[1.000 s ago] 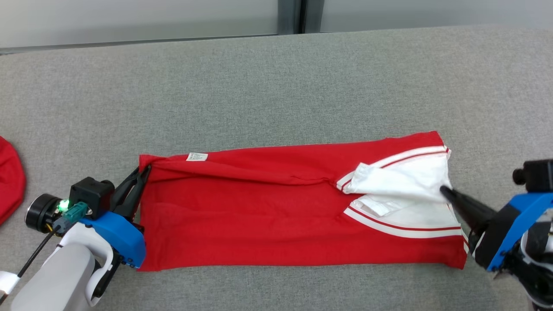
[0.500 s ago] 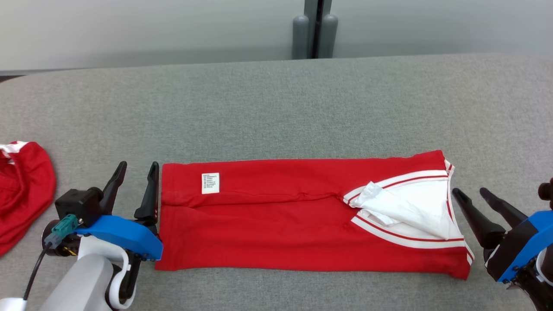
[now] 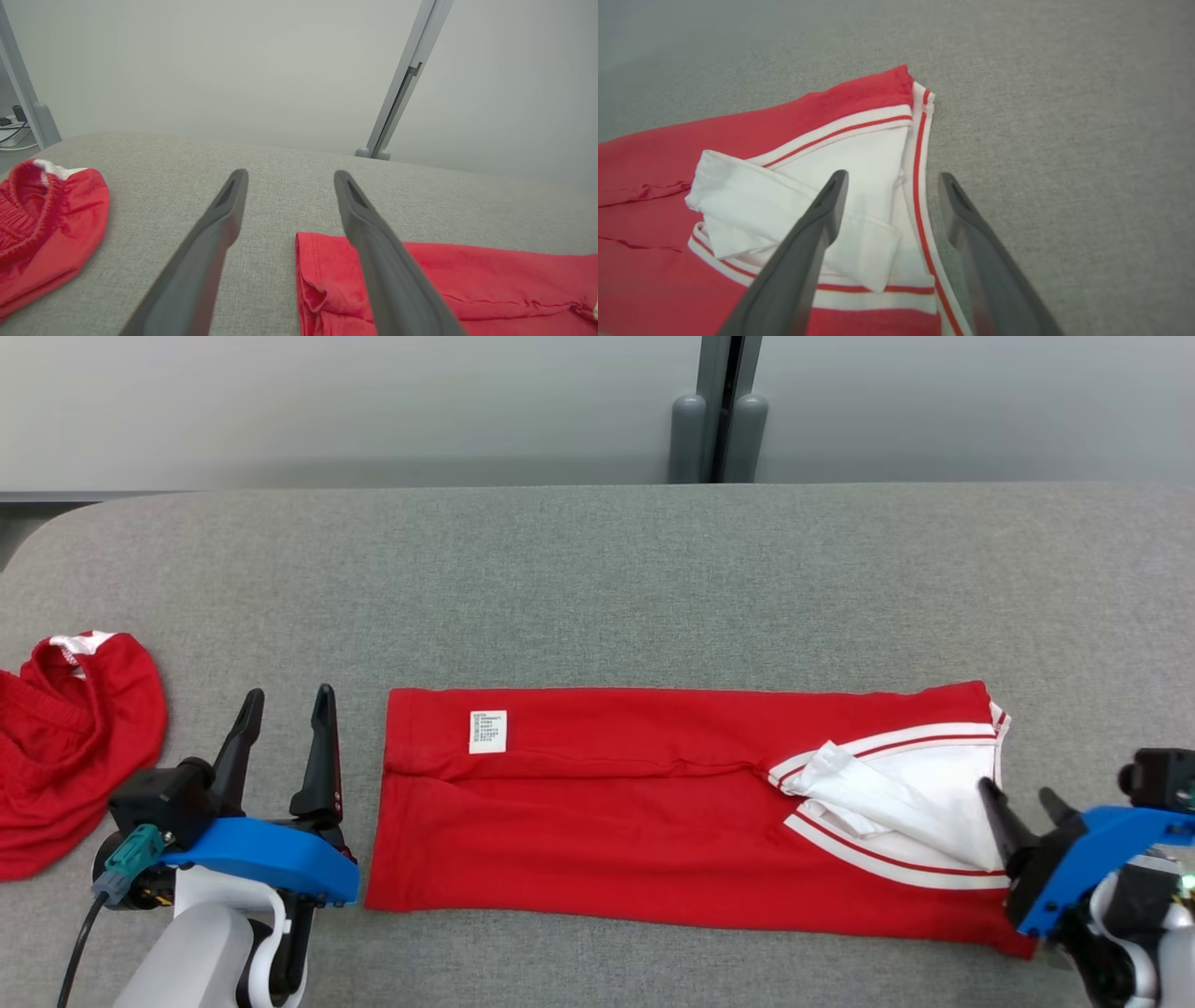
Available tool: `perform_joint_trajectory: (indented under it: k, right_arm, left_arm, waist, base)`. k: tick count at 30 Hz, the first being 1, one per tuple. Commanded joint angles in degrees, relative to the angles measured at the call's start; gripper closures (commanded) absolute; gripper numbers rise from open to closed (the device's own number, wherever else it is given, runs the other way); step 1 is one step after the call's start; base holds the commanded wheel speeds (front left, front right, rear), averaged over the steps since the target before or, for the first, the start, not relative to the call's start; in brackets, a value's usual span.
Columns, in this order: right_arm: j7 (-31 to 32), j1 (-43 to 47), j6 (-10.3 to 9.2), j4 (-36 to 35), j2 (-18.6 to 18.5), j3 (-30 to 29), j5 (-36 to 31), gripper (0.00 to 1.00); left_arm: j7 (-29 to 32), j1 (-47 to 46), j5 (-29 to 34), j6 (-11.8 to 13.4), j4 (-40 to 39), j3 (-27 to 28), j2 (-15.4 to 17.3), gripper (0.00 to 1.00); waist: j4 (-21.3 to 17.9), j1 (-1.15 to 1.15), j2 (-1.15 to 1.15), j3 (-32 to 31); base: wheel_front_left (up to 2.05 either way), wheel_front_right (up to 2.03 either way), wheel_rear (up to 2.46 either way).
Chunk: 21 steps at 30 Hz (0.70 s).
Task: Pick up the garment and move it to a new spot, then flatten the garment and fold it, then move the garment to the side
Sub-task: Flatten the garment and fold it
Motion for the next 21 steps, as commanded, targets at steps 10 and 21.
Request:
perform_joint_trajectory:
  k: [10,21]
  right_arm:
    - [-0.2,-9.8,0.02,20.9,1.9,-3.2,-8.4,0.0]
    - [-2.4,-9.6,0.02,20.1,0.7,-1.0,-5.0,1.0]
  left_arm:
    - [-0.3,-1.8,1.5,-1.4,1.5,-1.0,-0.4,0.0]
    - [-0.3,-0.5,0.6,-1.9,2.6,-0.6,-0.2,0.0]
  waist:
    - [2.3,0.0,0.0,0.3]
    - [1.6,0.0,0.0,-0.9]
  base:
    - [0.0,0.0,0.0]
    - [0.0,0.0,0.0]
